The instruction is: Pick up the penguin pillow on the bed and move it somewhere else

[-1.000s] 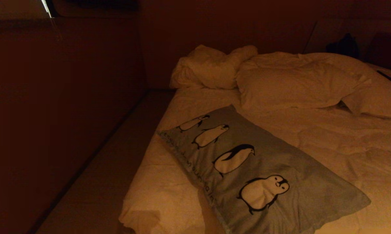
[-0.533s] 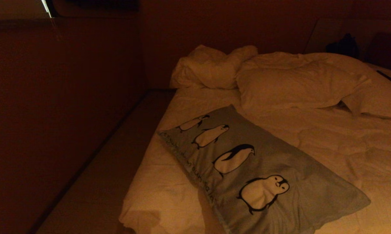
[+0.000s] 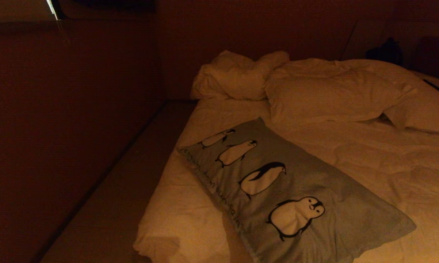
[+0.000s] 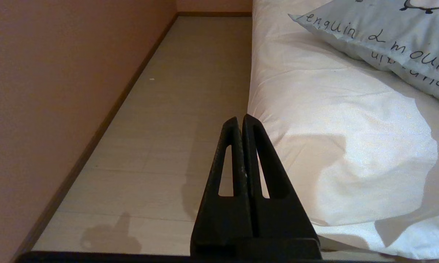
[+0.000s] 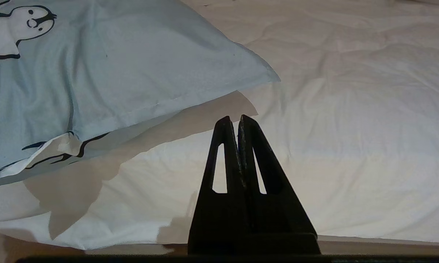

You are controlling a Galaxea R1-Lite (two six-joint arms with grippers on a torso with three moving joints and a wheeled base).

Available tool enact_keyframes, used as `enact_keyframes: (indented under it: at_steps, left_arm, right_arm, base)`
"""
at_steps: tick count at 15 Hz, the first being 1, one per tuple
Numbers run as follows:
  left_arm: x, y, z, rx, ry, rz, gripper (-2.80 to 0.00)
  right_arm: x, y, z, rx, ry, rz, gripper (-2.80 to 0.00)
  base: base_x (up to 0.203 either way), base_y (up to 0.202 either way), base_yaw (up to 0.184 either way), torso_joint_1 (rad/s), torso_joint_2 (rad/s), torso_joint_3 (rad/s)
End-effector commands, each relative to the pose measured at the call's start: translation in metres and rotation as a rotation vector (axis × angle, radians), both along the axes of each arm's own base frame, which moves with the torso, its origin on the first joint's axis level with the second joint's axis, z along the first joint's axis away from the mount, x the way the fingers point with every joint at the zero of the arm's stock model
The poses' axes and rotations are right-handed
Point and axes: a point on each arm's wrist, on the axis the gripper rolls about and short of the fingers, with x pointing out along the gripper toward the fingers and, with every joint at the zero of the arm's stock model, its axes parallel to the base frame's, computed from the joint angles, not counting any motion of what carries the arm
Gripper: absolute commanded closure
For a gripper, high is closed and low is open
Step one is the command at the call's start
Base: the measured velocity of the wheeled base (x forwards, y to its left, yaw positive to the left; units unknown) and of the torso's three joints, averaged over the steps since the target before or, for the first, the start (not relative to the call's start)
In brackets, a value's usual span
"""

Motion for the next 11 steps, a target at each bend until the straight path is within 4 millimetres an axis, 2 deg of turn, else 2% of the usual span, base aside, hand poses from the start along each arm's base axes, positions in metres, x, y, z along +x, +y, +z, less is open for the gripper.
enact_keyframes:
  at_steps: [1, 11]
  left_arm:
    - [0.0003, 0.0000, -0.0008, 0.000, 0.003, 0.000, 0.00]
    - [0.0003, 0.0000, -0.0008, 0.000, 0.003, 0.001, 0.00]
  right_arm:
    - [-0.0001, 0.0000, 0.0000, 0.000, -0.002, 0.000, 0.00]
    - [0.0000, 0.0000, 0.0001, 0.002, -0.001, 0.000, 0.00]
  base:
    - [0.000, 0.000, 0.000, 0.000, 0.00, 0.000]
    - [0.000, 0.000, 0.000, 0.000, 0.00, 0.000]
